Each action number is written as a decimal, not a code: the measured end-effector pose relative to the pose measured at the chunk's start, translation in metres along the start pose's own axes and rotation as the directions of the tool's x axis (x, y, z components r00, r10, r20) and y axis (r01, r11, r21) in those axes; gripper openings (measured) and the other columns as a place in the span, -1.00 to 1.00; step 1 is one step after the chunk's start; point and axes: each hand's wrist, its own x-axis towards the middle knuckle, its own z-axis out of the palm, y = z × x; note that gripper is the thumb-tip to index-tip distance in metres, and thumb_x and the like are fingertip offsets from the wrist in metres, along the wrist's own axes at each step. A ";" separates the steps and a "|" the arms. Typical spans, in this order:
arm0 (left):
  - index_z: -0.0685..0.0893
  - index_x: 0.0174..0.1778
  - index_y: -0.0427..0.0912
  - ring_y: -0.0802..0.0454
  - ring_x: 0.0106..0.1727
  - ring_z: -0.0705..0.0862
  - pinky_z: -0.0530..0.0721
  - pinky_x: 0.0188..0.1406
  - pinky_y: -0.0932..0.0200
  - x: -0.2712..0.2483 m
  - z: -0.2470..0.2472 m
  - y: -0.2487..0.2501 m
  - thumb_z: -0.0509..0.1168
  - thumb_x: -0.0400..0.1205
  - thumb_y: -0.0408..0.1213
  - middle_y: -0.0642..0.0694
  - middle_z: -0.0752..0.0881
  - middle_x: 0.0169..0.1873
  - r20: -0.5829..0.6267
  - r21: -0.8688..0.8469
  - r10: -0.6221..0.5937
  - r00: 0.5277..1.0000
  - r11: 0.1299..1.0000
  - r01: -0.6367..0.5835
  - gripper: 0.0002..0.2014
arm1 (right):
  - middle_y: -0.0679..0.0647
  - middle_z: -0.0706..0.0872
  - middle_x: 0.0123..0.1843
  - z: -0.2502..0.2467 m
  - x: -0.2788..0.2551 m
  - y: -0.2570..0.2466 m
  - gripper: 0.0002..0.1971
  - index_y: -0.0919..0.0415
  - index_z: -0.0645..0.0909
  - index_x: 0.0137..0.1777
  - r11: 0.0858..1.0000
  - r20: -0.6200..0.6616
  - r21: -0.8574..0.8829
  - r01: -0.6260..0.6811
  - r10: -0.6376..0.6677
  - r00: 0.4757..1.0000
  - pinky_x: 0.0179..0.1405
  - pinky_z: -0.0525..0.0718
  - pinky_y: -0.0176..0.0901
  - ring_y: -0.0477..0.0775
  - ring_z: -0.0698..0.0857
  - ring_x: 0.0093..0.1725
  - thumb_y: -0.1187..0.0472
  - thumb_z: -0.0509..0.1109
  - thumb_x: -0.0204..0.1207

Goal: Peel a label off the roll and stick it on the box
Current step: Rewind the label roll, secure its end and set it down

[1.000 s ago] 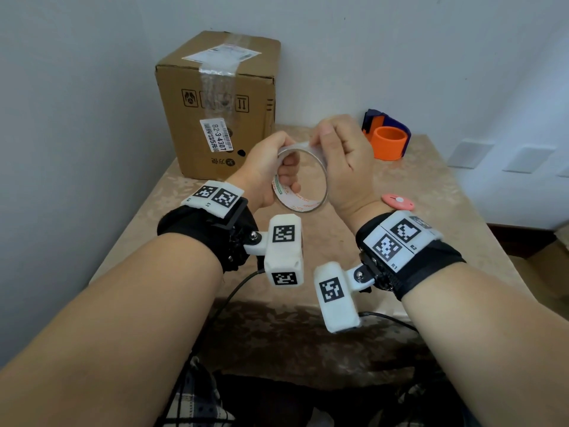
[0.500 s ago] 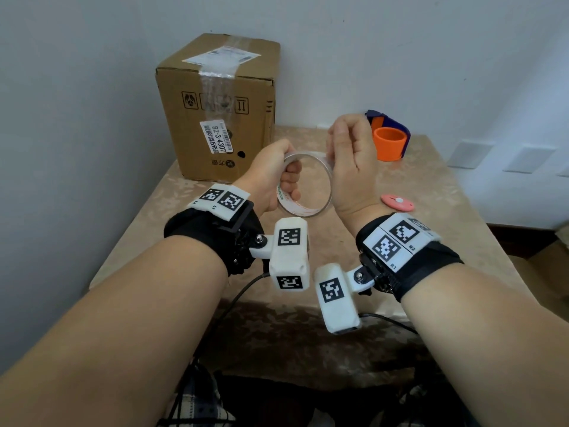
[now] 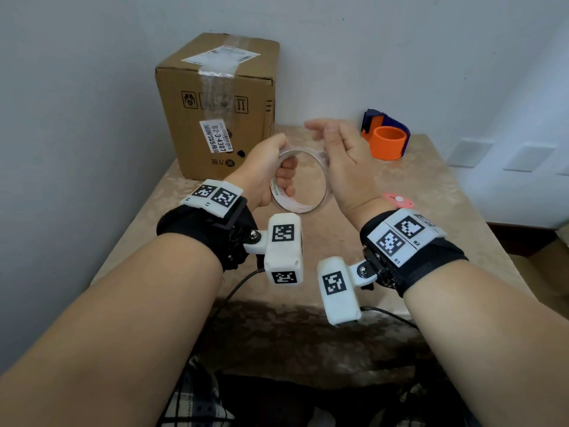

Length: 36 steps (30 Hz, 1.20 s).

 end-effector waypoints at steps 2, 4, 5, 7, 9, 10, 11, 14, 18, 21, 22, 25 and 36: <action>0.26 -0.63 -0.12 0.09 -0.72 0.09 0.20 -0.55 0.26 0.002 -0.007 0.001 0.02 0.51 -0.22 0.02 0.21 -0.76 -0.006 0.010 0.000 1.000 1.000 0.000 -0.66 | -0.13 0.70 -0.14 -0.007 0.000 0.004 -0.70 0.20 0.75 0.02 0.998 0.149 -0.015 -0.054 0.056 0.987 0.10 0.64 -0.17 -0.13 0.65 -0.04 0.19 0.16 0.66; 0.27 -0.64 -0.12 0.09 -0.74 0.10 0.20 -0.56 0.28 0.005 -0.017 0.001 0.02 0.49 -0.21 0.02 0.21 -0.75 -0.023 0.006 -0.021 1.000 1.000 0.021 -0.66 | -0.09 0.77 -0.11 -0.015 -0.002 0.008 -0.77 0.09 0.75 0.03 0.985 0.286 0.049 -0.164 0.143 0.947 0.16 0.72 0.13 0.03 0.71 0.01 0.20 0.23 0.65; 0.29 -0.63 -0.13 0.10 -0.75 0.12 0.22 -0.58 0.30 0.005 -0.022 0.000 0.02 0.50 -0.21 0.02 0.22 -0.75 -0.024 0.002 -0.035 0.999 0.999 0.036 -0.66 | -0.02 0.78 -0.07 -0.018 -0.003 0.008 -0.80 0.06 0.73 0.04 0.976 0.339 0.060 -0.209 0.177 0.924 0.12 0.75 0.18 0.12 0.72 0.04 0.24 0.27 0.64; 0.37 -0.60 -0.17 0.11 -0.75 0.16 0.26 -0.58 0.31 0.006 -0.027 -0.001 0.03 0.51 -0.20 0.01 0.27 -0.75 -0.018 0.011 -0.046 0.999 0.999 0.047 -0.66 | 0.14 0.74 -0.01 -0.023 -0.004 0.009 -0.82 0.03 0.69 0.04 0.966 0.425 0.053 -0.251 0.206 0.881 0.04 0.78 0.10 0.21 0.72 0.04 0.29 0.32 0.60; 0.46 -0.53 -0.19 0.08 -0.70 0.29 0.34 -0.53 0.26 0.006 -0.026 -0.003 0.06 0.57 -0.19 -0.04 0.39 -0.67 -0.046 0.023 -0.019 0.999 1.000 0.020 -0.66 | 0.16 0.68 -0.12 -0.025 -0.004 0.008 -0.84 0.05 0.63 0.00 0.945 0.486 0.080 -0.317 0.241 0.840 -0.06 0.77 -0.01 0.13 0.68 -0.10 0.33 0.30 0.60; 0.50 -0.47 -0.19 0.05 -0.65 0.40 0.43 -0.47 0.22 0.006 -0.023 -0.004 0.09 0.61 -0.18 -0.08 0.47 -0.60 -0.088 0.038 0.015 0.996 0.999 -0.012 -0.67 | 0.13 0.65 -0.18 -0.026 -0.004 0.008 -0.85 0.07 0.60 -0.03 0.933 0.499 0.086 -0.349 0.263 0.826 -0.14 0.75 -0.07 0.08 0.64 -0.18 0.35 0.29 0.61; 0.53 -0.39 -0.18 0.01 -0.54 0.51 0.52 -0.36 0.17 0.006 -0.019 -0.005 0.11 0.65 -0.15 -0.10 0.55 -0.51 -0.138 0.096 0.066 0.988 0.994 -0.053 -0.69 | 0.09 0.64 -0.22 -0.025 -0.004 0.009 -0.85 0.08 0.59 -0.06 0.930 0.494 0.062 -0.363 0.288 0.820 -0.20 0.71 -0.13 0.03 0.61 -0.24 0.35 0.28 0.61; 0.56 -0.11 -0.14 0.04 -0.20 0.55 0.55 0.00 0.04 0.007 -0.011 -0.010 0.10 0.68 0.01 -0.03 0.59 -0.23 -0.178 0.509 0.238 0.955 0.853 -0.117 -0.70 | -0.02 0.62 -0.25 -0.020 -0.004 0.019 -0.85 -0.03 0.58 -0.15 0.928 0.376 -0.134 -0.348 0.372 0.849 -0.17 0.62 -0.05 0.00 0.58 -0.25 0.23 0.31 0.60; 0.62 0.09 -0.29 -0.03 -0.03 0.72 0.65 0.10 0.07 0.005 -0.008 -0.014 0.21 0.62 0.12 -0.13 0.76 -0.05 -0.005 0.639 0.221 0.975 0.751 -0.167 -0.52 | -0.05 0.61 -0.25 -0.013 -0.005 0.021 -0.81 0.14 0.62 0.18 0.898 0.216 -0.152 -0.414 0.438 0.872 -0.09 0.71 -0.06 -0.06 0.64 -0.19 0.21 0.28 0.63; 0.65 0.06 -0.29 -0.03 -0.03 0.79 0.74 0.08 0.09 -0.002 -0.007 -0.014 0.32 0.63 -0.13 -0.17 0.80 -0.08 0.106 0.550 0.177 0.978 0.809 -0.206 -0.72 | 0.04 0.68 -0.23 -0.015 -0.002 0.014 -0.82 0.24 0.63 0.16 0.896 0.213 -0.157 -0.416 0.442 0.871 -0.27 0.79 -0.23 -0.02 0.73 -0.21 0.27 0.27 0.63; 0.66 -0.02 -0.22 0.01 -0.09 0.79 0.75 0.01 0.14 -0.004 -0.007 -0.014 0.33 0.63 -0.23 -0.12 0.80 -0.13 0.125 0.525 0.181 0.976 0.822 -0.220 -0.86 | 0.09 0.70 -0.23 -0.016 -0.001 0.013 -0.83 0.26 0.63 0.14 0.891 0.212 -0.161 -0.424 0.451 0.867 -0.25 0.80 -0.18 0.03 0.74 -0.22 0.28 0.27 0.63; 0.65 0.00 -0.23 0.15 -0.26 0.72 0.69 -0.23 0.27 -0.006 -0.004 -0.011 0.36 0.59 -0.34 -0.03 0.74 -0.28 0.126 0.562 0.275 0.953 0.772 -0.297 -0.89 | 0.13 0.67 -0.26 -0.020 0.002 0.013 -0.85 0.30 0.63 0.08 0.887 0.202 -0.272 -0.373 0.432 0.879 -0.21 0.76 -0.04 0.08 0.70 -0.27 0.27 0.32 0.60; 0.66 0.10 -0.25 0.12 -0.23 0.70 0.64 -0.22 0.25 -0.007 -0.002 -0.006 0.39 0.57 -0.28 0.04 0.71 -0.30 0.245 0.803 0.285 0.927 0.476 -0.359 -0.78 | 0.23 0.76 -0.07 -0.029 -0.002 0.017 -0.82 0.39 0.71 0.00 0.852 0.260 -0.494 -0.175 0.336 0.905 -0.25 0.57 -0.31 0.02 0.63 -0.13 0.29 0.41 0.48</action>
